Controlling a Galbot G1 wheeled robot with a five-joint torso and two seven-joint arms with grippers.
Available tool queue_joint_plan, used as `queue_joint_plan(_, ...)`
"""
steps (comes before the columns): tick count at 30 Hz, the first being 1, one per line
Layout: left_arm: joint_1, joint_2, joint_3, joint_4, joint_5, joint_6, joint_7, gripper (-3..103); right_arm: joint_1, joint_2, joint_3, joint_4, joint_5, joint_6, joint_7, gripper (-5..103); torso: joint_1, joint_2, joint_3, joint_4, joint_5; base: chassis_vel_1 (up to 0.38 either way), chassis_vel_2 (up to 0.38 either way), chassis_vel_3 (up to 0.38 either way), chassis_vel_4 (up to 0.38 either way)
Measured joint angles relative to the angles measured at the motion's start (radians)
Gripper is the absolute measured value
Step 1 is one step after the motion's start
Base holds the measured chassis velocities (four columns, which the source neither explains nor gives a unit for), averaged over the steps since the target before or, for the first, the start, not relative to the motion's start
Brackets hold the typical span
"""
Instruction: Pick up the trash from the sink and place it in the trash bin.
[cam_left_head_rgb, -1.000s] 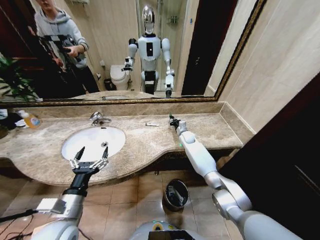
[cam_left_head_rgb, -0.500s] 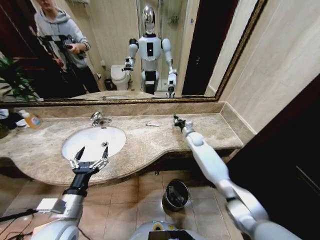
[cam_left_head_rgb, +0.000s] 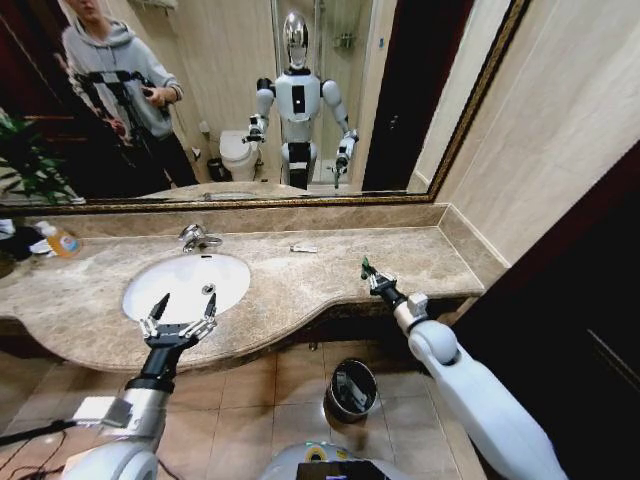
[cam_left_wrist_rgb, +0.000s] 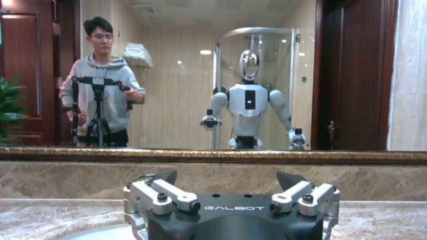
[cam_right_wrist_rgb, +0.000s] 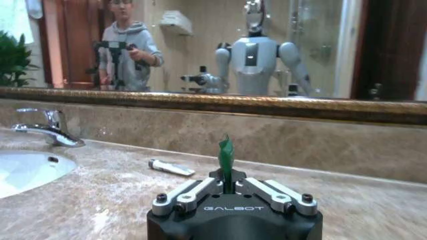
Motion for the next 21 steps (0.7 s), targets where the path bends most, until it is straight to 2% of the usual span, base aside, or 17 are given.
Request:
queue_joint_plan(6,0.0,0.0,0.0,0.0,0.0,0.0,0.0,100,-0.176,0.024,0.099,0.058,-0.013,0.059,-0.014,4,0.0,0.0,0.0,-0.0005,0.0,0.0,0.0,0.0,0.0)
queue_joint_plan(8,0.0,0.0,0.0,0.0,0.0,0.0,0.0,100,-0.278,0.04,0.125,0.058,-0.046,0.133,-0.022,4,0.0,0.0,0.0,-0.0004,-0.0001,0.0,0.0,0.0,0.0)
queue_joint_plan(12,0.0,0.0,0.0,0.0,0.0,0.0,0.0,100,-0.356,0.054,0.113,0.016,-0.073,0.192,-0.025,4,0.0,0.0,0.0,-0.0005,-0.0002,0.0,0.0,0.0,0.0)
queue_joint_plan(15,0.0,0.0,0.0,0.0,0.0,0.0,0.0,100,-0.396,0.079,0.07,-0.081,-0.153,0.256,-0.024,4,0.0,0.0,0.0,-0.0004,0.0,0.0,0.0,0.0,0.0)
queue_joint_plan(21,0.0,0.0,0.0,0.0,0.0,0.0,0.0,100,-0.388,0.112,0.004,-0.21,-0.24,0.279,-0.025,4,0.0,0.0,0.0,-0.0002,-0.0001,0.0,0.0,0.0,0.0)
